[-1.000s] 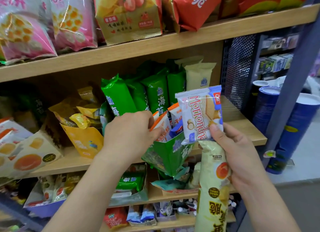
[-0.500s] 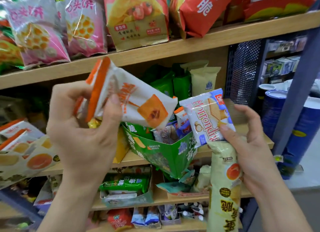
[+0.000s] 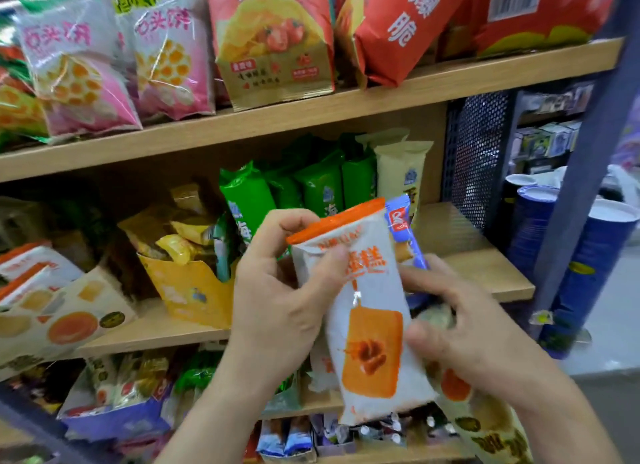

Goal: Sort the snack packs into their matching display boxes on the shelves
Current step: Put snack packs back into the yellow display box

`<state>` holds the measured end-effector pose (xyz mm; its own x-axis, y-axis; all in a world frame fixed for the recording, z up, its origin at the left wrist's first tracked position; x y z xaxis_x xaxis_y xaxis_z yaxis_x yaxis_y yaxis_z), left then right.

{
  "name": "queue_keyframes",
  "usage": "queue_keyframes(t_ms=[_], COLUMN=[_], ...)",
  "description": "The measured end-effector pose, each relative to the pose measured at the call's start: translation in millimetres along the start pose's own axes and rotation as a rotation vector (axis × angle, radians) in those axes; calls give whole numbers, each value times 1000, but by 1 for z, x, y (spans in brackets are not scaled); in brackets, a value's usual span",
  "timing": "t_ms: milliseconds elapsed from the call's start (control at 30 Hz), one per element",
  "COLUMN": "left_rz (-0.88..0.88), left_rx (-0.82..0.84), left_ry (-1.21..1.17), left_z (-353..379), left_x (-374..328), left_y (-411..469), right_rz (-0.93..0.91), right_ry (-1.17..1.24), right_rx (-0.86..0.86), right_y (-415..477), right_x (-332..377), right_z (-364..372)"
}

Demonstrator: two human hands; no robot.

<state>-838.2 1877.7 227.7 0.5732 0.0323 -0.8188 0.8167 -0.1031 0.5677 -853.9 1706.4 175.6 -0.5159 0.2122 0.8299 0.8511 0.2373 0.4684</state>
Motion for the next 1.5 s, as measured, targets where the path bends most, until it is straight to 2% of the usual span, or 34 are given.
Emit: queue_keyframes(t_ms=[67, 133, 267, 333, 367, 433, 500, 533, 600, 667, 733, 767, 833, 867, 933, 1000, 1067, 1167, 1267, 1300, 1500], left_rz=[31, 32, 105, 77, 78, 99, 63, 6, -129, -250, -313, -315, -269, -196, 76, 306, 354, 217, -178, -258, -407], left_rx=[81, 163, 239, 305, 294, 152, 8, 10, 154, 369, 458, 437, 278, 147, -101, -260, -349, -346, -213, -164, 21], left_ry=[65, 85, 189, 164, 155, 176, 362, 540, 911, 997, 937, 917, 906, 915, 874, 688, 437, 210, -194, -249, -209], left_z=[17, 34, 56, 64, 62, 47, 28, 24, 28, 38, 44, 44, 40, 35, 23, 4, -13, -19, -15, -12, 17], left_x=[-1, -1, -2, -2, -4, -5, 3, 11, 39, 63, 76, 79, 74, 66, 41, 21, 7, -4, 4, 6, 16], left_y=[-2, -3, -3, 2, 6, 22, 43, 54, 68, 71, 72, 73, 72, 71, 66, 55, 42, 30, 21, 17, -5], right_rz=[46, 108, 163, 176, 182, 197, 231, 245, 269, 283, 287, 284, 277, 276, 282, 288, 284, 280, 284, 283, 285], right_ry=[71, 252, 345, 425, 455, 462, 418, 387, 361, 389, 432, 448, 471, 482, 506, 516, 511, 514, 470, 454, 275], right_rx=[107, 128, 23, -5, -41, -161, -250, -281, -318, -306, -282, -278, -275, -276, -280, -274, -265, -237, -200, -195, -207], right_y=[-5, -10, -17, -19, -20, -24, -29, -32, -35, -35, -33, -33, -31, -30, -29, -28, -25, -18, -11, -9, -7], right_x=[0, -1, -9, -10, -11, -15, -21, -24, -28, -29, -30, -31, -32, -33, -34, -33, -31, -25, -20, -19, -12], right_z=[4, 3, -3, -4, -7, -22, -39, -46, -55, -54, -48, -46, -44, -44, -44, -43, -40, -33, -26, -24, -17])
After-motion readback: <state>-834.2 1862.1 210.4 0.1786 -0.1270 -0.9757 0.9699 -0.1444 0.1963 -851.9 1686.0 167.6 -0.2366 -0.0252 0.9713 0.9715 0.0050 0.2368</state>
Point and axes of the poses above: each hand's wrist, its own y-axis towards the middle knuckle, its own z-axis out of the palm, x = y × z, the point moved 5 cm from there along y, towards the middle knuckle, and after that the axes turned 6 degrees about -z, right-handed, at the moved point
